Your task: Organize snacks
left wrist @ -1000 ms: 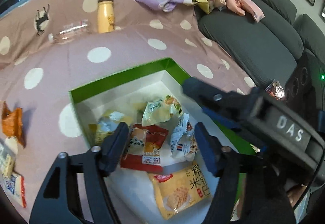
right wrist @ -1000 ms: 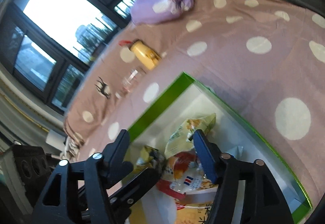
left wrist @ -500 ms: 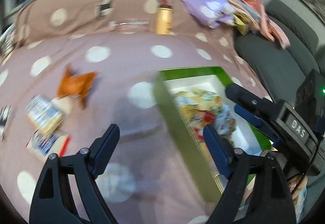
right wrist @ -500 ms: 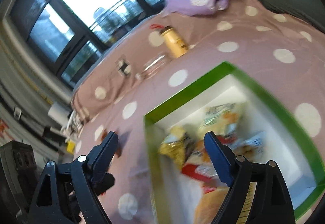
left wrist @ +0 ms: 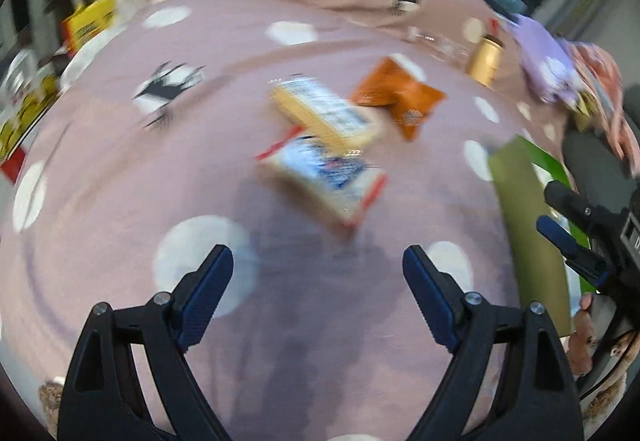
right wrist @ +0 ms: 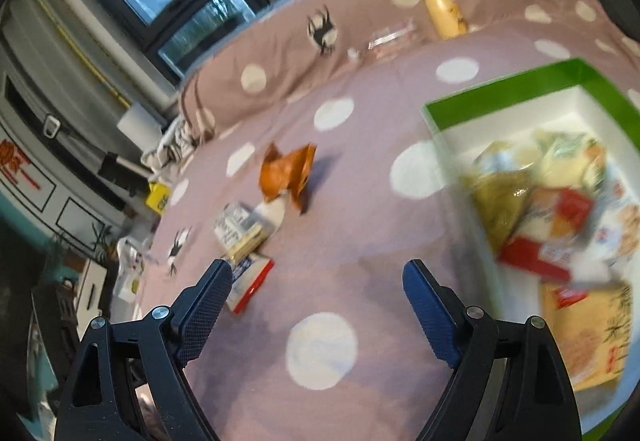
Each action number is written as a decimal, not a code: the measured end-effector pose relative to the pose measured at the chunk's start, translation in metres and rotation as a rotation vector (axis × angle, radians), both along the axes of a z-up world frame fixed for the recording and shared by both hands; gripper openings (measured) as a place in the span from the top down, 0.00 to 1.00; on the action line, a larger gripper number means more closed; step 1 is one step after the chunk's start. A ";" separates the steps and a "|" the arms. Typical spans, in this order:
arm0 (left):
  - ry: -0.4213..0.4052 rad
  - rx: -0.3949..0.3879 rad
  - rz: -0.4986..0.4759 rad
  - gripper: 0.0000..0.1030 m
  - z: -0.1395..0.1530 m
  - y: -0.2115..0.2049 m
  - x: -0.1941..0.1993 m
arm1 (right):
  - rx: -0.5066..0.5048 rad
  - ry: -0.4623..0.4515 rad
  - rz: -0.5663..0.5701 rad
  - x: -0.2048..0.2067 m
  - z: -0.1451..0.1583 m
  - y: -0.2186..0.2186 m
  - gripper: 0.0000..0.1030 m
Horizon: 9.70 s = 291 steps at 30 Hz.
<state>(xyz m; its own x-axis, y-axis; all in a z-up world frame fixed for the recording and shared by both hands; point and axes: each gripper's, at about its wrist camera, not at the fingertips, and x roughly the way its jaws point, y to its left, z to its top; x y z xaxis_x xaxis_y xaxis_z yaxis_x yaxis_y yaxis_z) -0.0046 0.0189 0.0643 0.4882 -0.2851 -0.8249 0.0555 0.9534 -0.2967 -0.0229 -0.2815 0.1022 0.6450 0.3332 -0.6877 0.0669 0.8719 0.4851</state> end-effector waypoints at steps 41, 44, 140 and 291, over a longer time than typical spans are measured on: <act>0.024 -0.054 0.057 0.16 -0.015 0.036 0.008 | -0.073 0.233 0.128 0.032 -0.011 0.070 0.40; 0.020 -0.058 0.047 0.15 -0.013 0.030 0.003 | -0.065 0.276 0.184 0.012 -0.022 0.079 0.39; -0.184 -0.224 -0.679 0.48 0.061 -0.238 -0.021 | 0.173 -0.047 -0.247 -0.063 0.029 -0.091 0.38; -0.071 -0.111 -0.019 0.05 0.014 0.026 -0.009 | -0.080 0.007 -0.013 -0.034 -0.005 0.067 0.05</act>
